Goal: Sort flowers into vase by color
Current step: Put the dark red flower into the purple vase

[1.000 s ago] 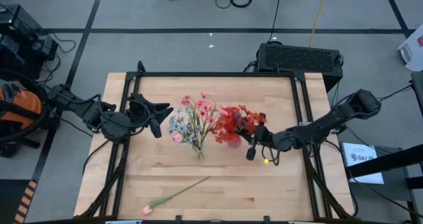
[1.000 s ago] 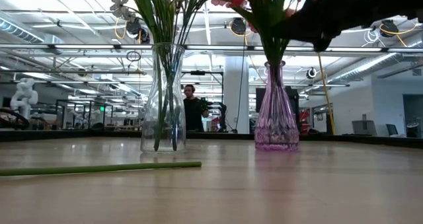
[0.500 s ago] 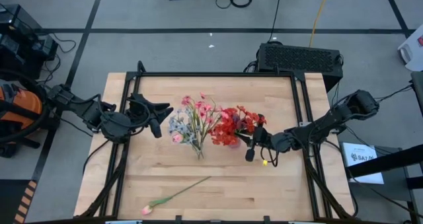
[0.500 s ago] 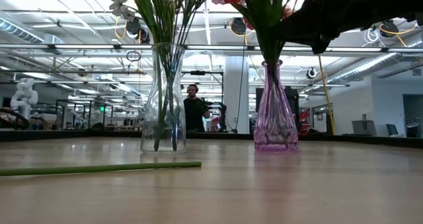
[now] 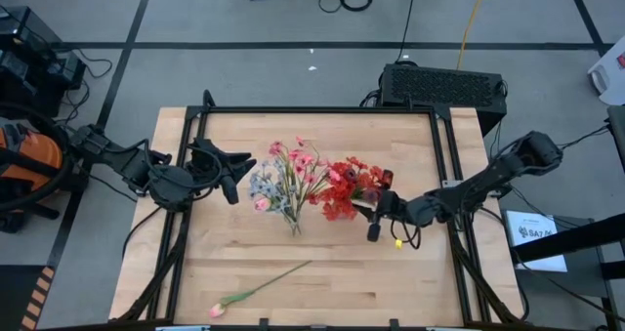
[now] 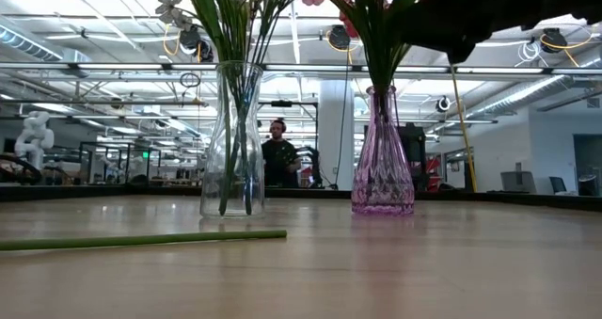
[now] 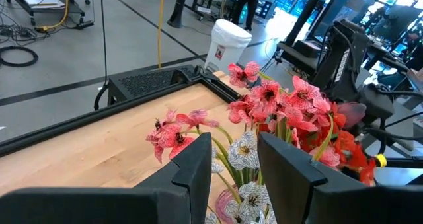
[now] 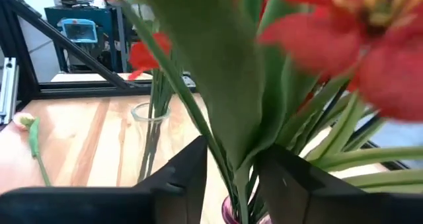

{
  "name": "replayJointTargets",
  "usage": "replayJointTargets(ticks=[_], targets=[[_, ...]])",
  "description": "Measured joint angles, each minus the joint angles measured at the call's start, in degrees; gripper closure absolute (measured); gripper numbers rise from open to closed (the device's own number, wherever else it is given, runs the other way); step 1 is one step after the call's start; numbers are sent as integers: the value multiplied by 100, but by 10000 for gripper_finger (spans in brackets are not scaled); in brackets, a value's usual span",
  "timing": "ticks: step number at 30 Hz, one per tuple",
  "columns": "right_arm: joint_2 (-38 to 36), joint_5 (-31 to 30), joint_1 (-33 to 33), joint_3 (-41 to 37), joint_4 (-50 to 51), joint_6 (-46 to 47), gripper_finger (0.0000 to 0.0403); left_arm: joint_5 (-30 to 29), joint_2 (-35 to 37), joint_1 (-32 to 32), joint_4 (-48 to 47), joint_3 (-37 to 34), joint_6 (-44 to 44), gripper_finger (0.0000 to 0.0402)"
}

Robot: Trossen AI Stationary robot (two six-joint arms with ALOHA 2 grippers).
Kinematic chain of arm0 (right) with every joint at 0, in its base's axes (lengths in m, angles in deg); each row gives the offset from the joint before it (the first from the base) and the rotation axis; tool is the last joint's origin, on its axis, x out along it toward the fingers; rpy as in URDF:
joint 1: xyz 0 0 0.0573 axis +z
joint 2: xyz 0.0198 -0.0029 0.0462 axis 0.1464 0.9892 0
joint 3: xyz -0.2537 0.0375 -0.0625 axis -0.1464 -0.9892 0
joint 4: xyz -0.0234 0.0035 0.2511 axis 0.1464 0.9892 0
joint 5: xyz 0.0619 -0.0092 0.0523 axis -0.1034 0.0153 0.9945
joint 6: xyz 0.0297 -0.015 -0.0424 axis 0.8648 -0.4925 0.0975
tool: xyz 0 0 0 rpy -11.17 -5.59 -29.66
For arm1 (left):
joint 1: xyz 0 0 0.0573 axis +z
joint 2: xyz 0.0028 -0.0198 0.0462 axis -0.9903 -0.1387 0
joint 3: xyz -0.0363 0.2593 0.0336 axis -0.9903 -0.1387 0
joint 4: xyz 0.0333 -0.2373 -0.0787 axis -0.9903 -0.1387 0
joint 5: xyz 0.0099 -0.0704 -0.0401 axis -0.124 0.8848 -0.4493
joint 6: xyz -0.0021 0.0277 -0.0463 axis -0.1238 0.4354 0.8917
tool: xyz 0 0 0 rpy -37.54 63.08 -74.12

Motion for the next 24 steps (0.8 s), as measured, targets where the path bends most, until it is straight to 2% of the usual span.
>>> replayJointTargets(ticks=[14, 24], targets=[[-438, -19, 165, 0, 219, 12, 243, 152, 0, 0, 0, 0, 11, 272], [-1534, -17, 504, 0, 1852, 735, 238, 160, 0, 1, 2, 0, 15, 272]])
